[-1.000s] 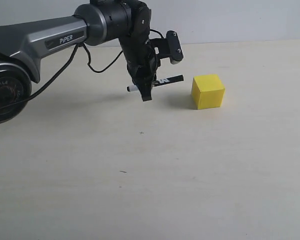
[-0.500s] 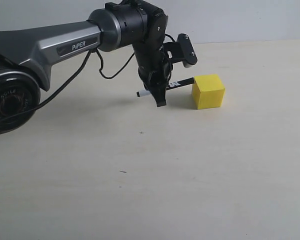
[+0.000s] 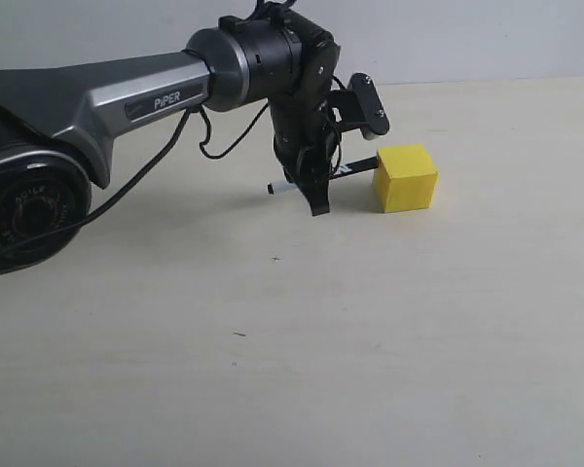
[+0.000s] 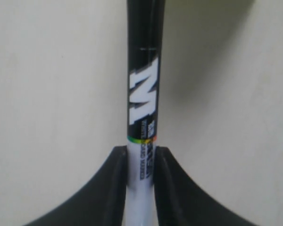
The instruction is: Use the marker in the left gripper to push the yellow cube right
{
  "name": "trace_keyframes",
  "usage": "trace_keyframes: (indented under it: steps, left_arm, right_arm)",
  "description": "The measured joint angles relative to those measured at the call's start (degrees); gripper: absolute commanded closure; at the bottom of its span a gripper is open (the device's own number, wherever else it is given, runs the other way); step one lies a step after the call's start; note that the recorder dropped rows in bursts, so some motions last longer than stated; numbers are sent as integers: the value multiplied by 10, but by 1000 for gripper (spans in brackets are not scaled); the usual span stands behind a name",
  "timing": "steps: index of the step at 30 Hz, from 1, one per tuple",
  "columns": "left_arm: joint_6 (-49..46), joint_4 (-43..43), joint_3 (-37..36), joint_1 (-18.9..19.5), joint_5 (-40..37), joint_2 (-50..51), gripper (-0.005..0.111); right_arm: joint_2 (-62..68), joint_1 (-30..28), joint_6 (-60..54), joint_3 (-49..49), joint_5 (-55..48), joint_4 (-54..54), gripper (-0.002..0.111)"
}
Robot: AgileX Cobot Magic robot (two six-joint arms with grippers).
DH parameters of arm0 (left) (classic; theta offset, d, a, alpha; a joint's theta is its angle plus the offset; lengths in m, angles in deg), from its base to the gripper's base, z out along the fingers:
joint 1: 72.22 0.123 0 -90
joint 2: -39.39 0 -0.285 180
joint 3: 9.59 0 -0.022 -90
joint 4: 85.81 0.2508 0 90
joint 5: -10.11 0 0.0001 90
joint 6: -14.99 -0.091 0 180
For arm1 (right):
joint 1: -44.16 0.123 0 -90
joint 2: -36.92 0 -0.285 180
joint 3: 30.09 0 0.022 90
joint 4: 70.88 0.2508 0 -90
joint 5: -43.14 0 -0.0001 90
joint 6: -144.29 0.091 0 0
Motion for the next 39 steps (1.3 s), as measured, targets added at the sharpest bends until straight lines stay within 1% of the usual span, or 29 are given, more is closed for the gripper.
trace_keyframes:
  steps: [5, 15, 18, 23, 33, 39]
  left_arm:
    - [10, 7, 0, -1, 2, 12, 107]
    - [25, 20, 0, -11, 48, 12, 107]
    - [28, 24, 0, -14, 50, 12, 107]
    - [30, 53, 0, -17, 50, 12, 107]
    - [40, 65, 0, 10, 25, 12, 107]
    - [40, 20, 0, 28, -14, 6, 107]
  right_arm:
    - [0, 0, 0, 0, 0, 0, 108]
    - [0, 0, 0, 0, 0, 0, 108]
    - [0, 0, 0, 0, 0, 0, 108]
    - [0, 0, 0, 0, 0, 0, 108]
    - [0, 0, 0, 0, 0, 0, 108]
    - [0, 0, 0, 0, 0, 0, 108]
